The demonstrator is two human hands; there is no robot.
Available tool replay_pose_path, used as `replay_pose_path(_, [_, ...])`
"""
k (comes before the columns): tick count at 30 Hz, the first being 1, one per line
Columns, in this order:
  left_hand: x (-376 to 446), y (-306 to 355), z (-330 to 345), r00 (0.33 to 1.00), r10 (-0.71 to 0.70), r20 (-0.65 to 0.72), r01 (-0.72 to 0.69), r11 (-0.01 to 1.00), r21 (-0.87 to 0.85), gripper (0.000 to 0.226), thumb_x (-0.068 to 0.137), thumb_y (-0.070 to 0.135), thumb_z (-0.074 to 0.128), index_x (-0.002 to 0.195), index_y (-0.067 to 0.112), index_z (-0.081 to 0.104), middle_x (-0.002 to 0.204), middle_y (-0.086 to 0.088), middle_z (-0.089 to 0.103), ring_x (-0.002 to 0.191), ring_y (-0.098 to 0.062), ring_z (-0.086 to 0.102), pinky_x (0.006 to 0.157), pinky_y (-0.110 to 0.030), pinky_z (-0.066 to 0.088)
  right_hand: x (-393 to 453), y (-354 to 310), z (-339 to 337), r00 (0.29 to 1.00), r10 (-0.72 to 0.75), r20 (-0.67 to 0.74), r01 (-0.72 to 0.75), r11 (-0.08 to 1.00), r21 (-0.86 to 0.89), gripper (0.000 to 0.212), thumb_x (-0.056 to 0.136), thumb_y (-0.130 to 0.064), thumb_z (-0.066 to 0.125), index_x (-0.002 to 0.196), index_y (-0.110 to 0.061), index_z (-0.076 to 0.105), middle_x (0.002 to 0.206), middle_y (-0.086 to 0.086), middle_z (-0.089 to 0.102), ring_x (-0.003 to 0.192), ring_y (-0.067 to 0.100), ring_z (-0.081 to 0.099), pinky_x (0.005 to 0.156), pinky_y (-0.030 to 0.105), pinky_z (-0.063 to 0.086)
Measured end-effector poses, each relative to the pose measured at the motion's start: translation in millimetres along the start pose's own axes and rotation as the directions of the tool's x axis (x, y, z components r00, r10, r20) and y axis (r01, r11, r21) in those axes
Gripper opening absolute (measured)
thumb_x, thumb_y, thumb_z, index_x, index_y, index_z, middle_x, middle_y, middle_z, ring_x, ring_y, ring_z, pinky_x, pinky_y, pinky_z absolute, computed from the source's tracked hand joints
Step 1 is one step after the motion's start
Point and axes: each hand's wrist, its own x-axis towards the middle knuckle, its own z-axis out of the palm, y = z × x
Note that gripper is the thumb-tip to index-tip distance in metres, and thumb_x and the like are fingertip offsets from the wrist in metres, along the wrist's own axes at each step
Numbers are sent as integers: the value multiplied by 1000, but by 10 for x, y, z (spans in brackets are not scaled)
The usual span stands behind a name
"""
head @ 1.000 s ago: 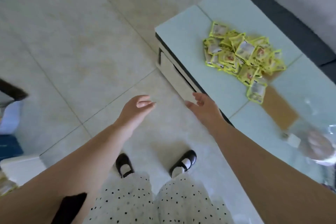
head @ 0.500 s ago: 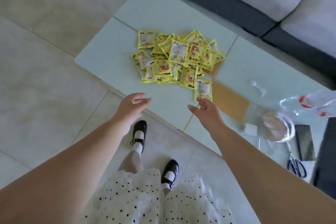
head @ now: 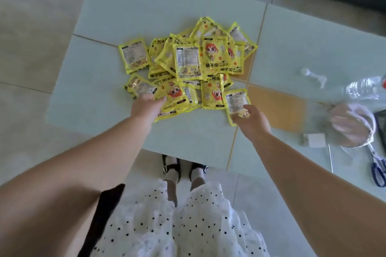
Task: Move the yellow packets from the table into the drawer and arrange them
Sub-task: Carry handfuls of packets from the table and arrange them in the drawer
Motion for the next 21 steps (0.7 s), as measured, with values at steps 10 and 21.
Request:
replay_pose_path(10, [569, 97, 466, 978, -111, -179, 152, 960, 236, 83, 71, 61, 70, 133, 11, 47, 133, -12, 52, 121, -31, 51, 95, -45, 49, 659, 96, 236, 996, 78, -32, -81, 993, -91, 74, 80, -36, 69, 143, -18, 34, 138, 15, 40, 126, 34, 43, 101, 46, 43])
replay_pose_path(21, [680, 220, 657, 954, -150, -261, 200, 964, 175, 85, 72, 47, 77, 140, 16, 36, 145, -11, 36, 122, -30, 49, 89, -37, 42, 922, 172, 363, 994, -5, -109, -25, 962, -273, 82, 76, -30, 74, 143, -17, 27, 136, 16, 33, 127, 36, 32, 99, 45, 39])
